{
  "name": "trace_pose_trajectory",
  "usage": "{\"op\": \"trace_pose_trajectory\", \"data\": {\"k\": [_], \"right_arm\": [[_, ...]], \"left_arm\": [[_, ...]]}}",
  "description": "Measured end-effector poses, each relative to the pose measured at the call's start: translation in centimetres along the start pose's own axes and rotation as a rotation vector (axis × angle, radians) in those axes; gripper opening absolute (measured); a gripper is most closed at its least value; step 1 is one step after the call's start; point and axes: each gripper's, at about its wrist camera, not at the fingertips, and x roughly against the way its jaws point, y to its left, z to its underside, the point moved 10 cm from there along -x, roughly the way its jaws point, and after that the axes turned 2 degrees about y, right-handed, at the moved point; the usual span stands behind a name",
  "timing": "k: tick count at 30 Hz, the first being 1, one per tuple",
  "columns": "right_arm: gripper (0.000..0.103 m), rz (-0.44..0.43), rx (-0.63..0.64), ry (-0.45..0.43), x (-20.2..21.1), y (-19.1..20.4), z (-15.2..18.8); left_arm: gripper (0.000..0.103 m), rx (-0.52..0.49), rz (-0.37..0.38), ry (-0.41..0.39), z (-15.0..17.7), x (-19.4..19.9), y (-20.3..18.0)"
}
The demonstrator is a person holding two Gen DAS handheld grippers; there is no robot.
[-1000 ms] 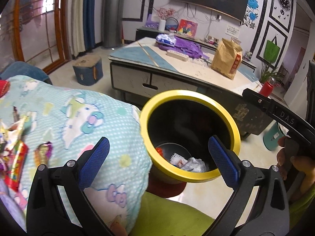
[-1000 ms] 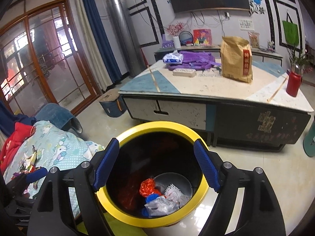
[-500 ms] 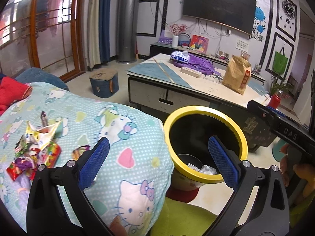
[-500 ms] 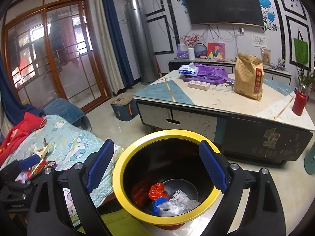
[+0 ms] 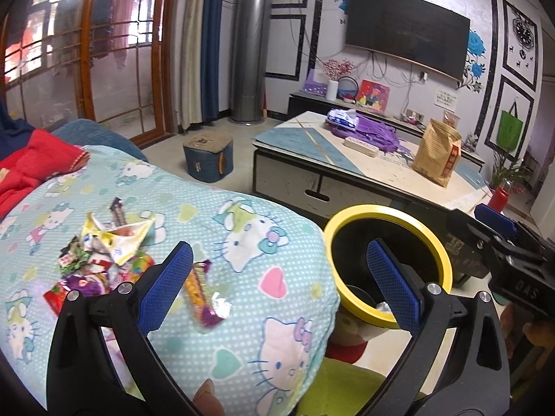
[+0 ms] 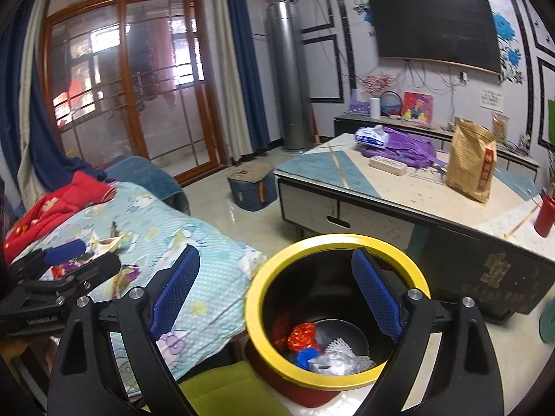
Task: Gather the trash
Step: 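Move both open tools back toward the remaining wrappers on the bed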
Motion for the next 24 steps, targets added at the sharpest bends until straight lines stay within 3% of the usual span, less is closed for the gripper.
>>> {"op": "trace_pose_trajectory", "data": {"k": [24], "right_arm": [[0.087, -0.160, 0.084, 0.050, -0.1, 8.8, 0.3]], "left_arm": [[0.092, 0.117, -0.130, -0.070, -0.8, 4.1, 9.0]]}}
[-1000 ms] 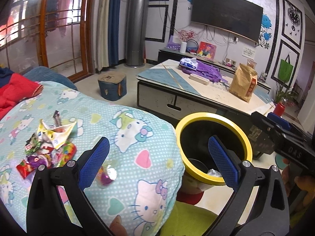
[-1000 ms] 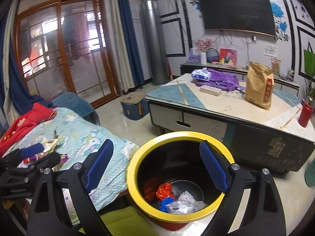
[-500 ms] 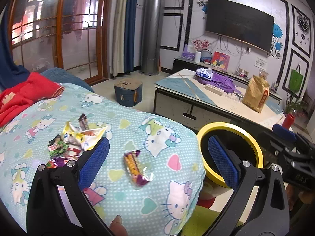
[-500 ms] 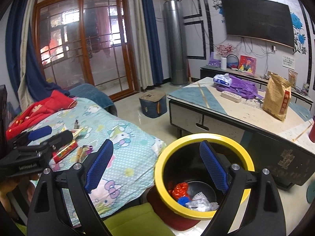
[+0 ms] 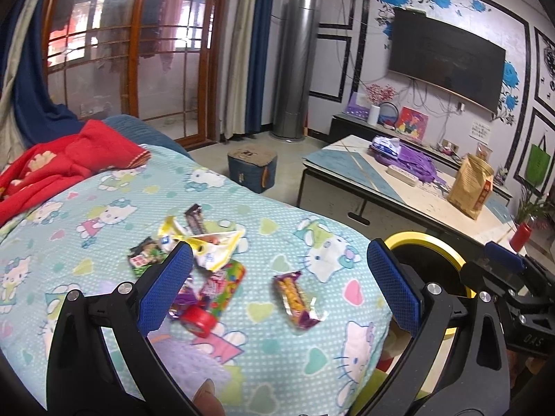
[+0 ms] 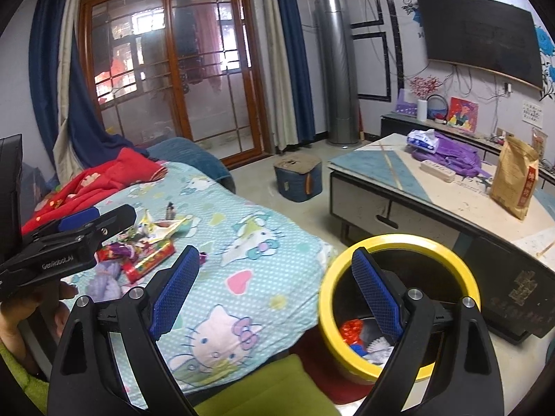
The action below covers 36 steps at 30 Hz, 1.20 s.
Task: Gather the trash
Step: 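Move both open tools back toward the remaining wrappers on the bed, then grasp the lavender mesh sleeve with the left tool while the right tool grasps the gold wrapper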
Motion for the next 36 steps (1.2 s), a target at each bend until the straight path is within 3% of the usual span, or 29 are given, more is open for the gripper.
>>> {"op": "trace_pose_trajectory", "data": {"k": [16, 25, 30, 36], "right_arm": [[0.087, -0.105, 0.065, 0.081, -3.2, 6.4, 0.7], [0.087, -0.140, 0.089, 0.128, -5.7, 8.5, 1.1], [0.086, -0.144, 0.069, 0.176, -7.7, 8.7, 1.8], [0.082, -0.151, 0.039, 0.237, -9.7, 8.6, 2.9]], "left_arm": [[0.092, 0.070, -0.084, 0.007, 0.2, 1.1, 8.4], [0.091, 0.041, -0.099, 0.082, 2.0, 0.5, 11.6], [0.067, 0.026, -0.074, 0.136, 3.3, -0.4, 11.8], [0.048, 0.020, -0.026, 0.196, 5.0, -1.9, 11.4]]}}
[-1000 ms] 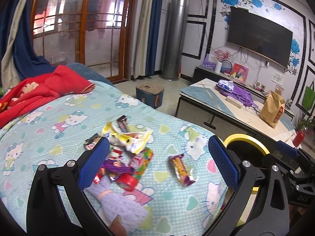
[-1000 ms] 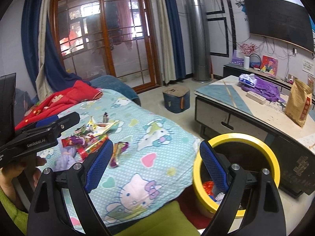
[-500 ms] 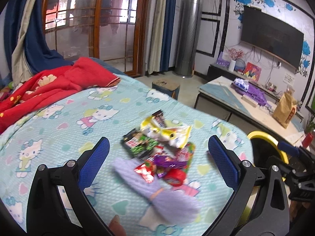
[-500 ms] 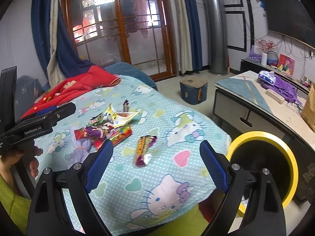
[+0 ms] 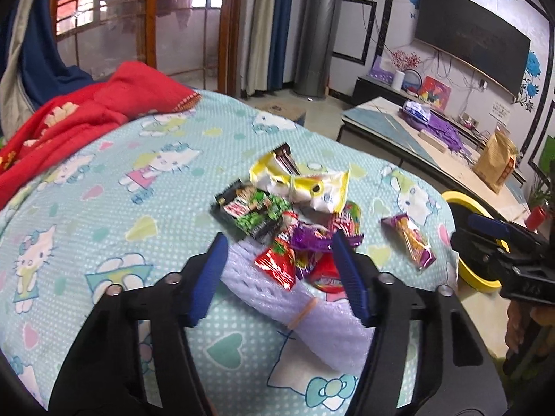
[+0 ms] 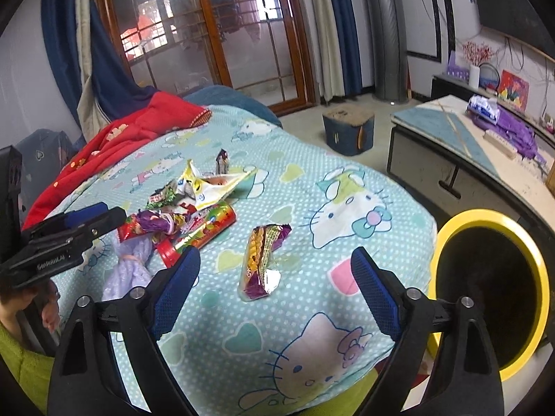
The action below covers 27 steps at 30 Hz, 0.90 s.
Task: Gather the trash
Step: 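Grasp the lavender mesh sleeve with the left tool while the right tool grasps the gold wrapper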
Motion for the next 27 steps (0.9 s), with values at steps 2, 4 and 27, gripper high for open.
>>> {"op": "trace_pose_trajectory", "data": {"k": [2, 4, 27], "right_arm": [[0.080, -0.004, -0.002, 0.010, -0.5, 0.1, 0.2], [0.078, -0.006, -0.004, 0.014, -0.9, 0.1, 0.3], [0.039, -0.038, -0.037, 0.085, -3.0, -0.4, 2.0]], "left_arm": [[0.044, -0.003, 0.003, 0.008, 0.3, -0.4, -0.1], [0.039, -0.007, 0.014, 0.018, 0.6, -0.7, -0.3], [0.022, -0.054, 0.046, 0.113, 2.4, -2.4, -0.6]]}}
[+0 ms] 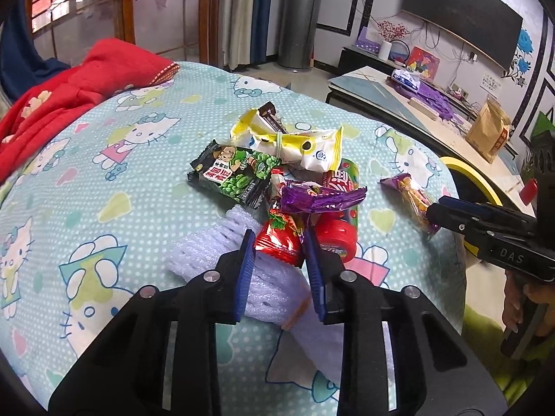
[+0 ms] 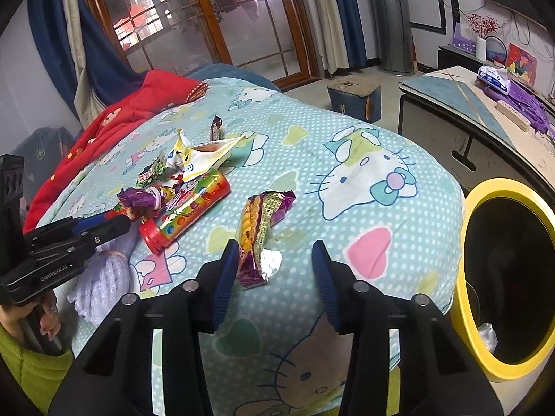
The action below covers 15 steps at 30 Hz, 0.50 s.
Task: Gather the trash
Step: 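Grasp the lavender mesh sleeve with the left tool while the right tool grasps the gold wrapper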
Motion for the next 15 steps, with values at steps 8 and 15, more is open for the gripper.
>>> {"op": "trace_pose_trajectory", "data": {"k": [8, 15], "right_arm": [[0.016, -0.038, 0.007, 0.019, -0.1, 0.2, 0.4], [0.006, -0.081, 0.043, 0.015, 0.4, 1.5, 0.7]], "left_arm": [[0.021, -0.013, 0.006, -0.017, -0.7, 1.4, -0.1], [0.008, -0.014, -0.025, -0.038, -1.2, 2.9, 0.5]]}}
